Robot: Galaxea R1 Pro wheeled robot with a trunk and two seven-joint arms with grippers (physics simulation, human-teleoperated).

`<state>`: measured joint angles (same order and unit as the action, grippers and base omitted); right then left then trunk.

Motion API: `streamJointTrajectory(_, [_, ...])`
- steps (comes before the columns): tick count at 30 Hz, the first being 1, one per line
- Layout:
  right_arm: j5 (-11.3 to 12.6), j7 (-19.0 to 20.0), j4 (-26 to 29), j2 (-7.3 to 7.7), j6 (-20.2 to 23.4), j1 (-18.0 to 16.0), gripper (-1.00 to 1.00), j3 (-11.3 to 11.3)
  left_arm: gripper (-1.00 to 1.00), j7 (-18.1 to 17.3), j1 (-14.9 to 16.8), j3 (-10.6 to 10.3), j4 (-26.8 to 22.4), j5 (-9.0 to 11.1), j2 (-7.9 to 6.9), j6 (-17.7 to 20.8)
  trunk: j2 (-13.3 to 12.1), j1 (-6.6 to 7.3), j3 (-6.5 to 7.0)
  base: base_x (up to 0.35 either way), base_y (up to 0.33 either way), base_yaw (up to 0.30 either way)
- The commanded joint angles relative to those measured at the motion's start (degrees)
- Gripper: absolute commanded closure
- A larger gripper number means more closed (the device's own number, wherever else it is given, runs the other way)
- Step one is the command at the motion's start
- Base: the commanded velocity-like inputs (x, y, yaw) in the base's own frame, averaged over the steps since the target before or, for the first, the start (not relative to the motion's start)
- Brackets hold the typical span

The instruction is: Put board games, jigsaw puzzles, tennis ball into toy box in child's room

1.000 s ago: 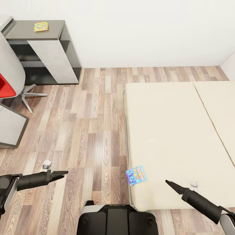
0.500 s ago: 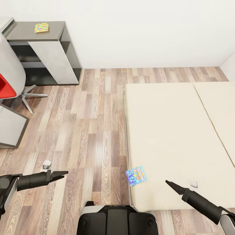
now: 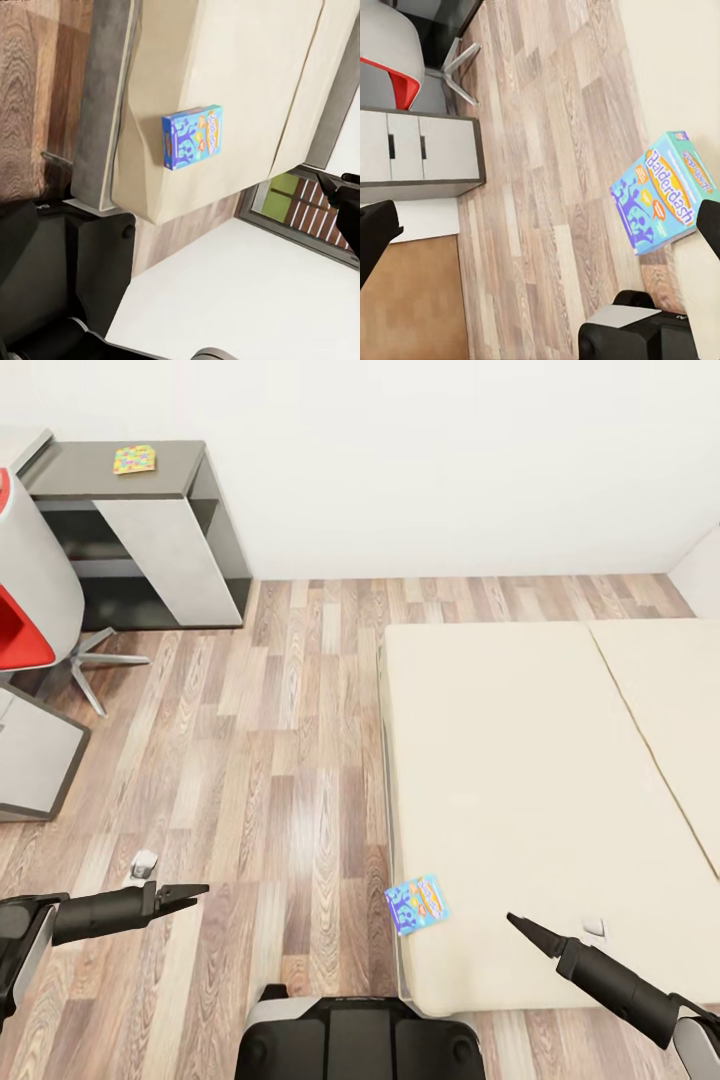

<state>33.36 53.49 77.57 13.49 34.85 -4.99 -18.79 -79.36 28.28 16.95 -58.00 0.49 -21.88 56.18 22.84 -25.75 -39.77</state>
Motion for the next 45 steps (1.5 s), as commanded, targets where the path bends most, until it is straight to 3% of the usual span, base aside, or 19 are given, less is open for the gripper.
streamJointTrajectory(1, [0.3,0.0,0.0,0.00,0.4,0.0,-1.00,0.0,-1.00,-0.2,0.0,0.0,0.0,0.0,-0.01,0.6,0.1,-0.03,0.03,0.000,0.000,0.000])
streamJointTrajectory(19, [0.3,0.2,-0.1,-0.03,0.3,0.0,-1.00,0.0,-1.00,-0.2,0.0,0.0,0.1,0.1,0.02,-2.7,0.1,-0.03,1.75,0.000,0.000,0.000])
streamJointTrajectory(45, [0.2,0.2,-0.1,-0.29,0.1,0.0,-1.00,0.0,-1.00,-0.1,0.0,0.0,0.1,0.1,0.05,-3.0,0.1,-0.03,4.23,0.000,0.000,0.000])
